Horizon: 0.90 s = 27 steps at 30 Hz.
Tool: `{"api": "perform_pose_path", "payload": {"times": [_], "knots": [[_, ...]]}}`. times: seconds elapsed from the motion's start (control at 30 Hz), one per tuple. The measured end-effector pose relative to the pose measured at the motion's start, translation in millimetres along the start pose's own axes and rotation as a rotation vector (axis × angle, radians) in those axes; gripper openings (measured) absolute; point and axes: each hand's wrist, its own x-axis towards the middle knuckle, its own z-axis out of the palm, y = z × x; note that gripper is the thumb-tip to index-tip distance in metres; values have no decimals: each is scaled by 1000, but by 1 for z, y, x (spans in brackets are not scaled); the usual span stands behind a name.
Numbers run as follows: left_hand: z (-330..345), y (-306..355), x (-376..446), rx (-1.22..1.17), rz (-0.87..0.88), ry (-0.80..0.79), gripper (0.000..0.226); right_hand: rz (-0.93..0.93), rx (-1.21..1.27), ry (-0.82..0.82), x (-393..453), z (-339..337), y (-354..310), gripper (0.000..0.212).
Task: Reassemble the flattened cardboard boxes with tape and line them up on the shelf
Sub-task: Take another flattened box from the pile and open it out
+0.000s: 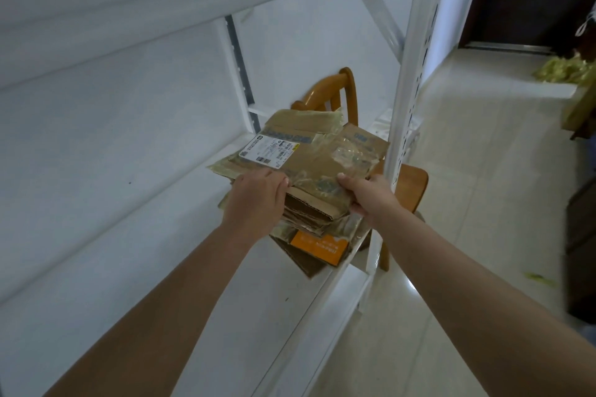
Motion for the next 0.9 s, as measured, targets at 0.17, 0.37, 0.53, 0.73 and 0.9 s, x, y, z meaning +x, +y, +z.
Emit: {"api": "perform_pose_path", "payload": {"times": [0.17,0.37,0.53,0.73,0.9], "knots": [[-11,2,2,-26,31,43,36,13,195,-43,-6,1,-4,37],[-34,-7,-2,-109,53,257,37,-38,388,-45,-20,-1,-8,31],[-60,-29,-14,-176,37,440,36,-116,473,-70,-39,-5,-10,27],[-94,-61,-25,-361,-120,638,30,-213,448,-16,-65,-7,-6,22],[-103,-67,-43,-393,-146,667,30,-186,512,44,-85,12,-15,26]]}}
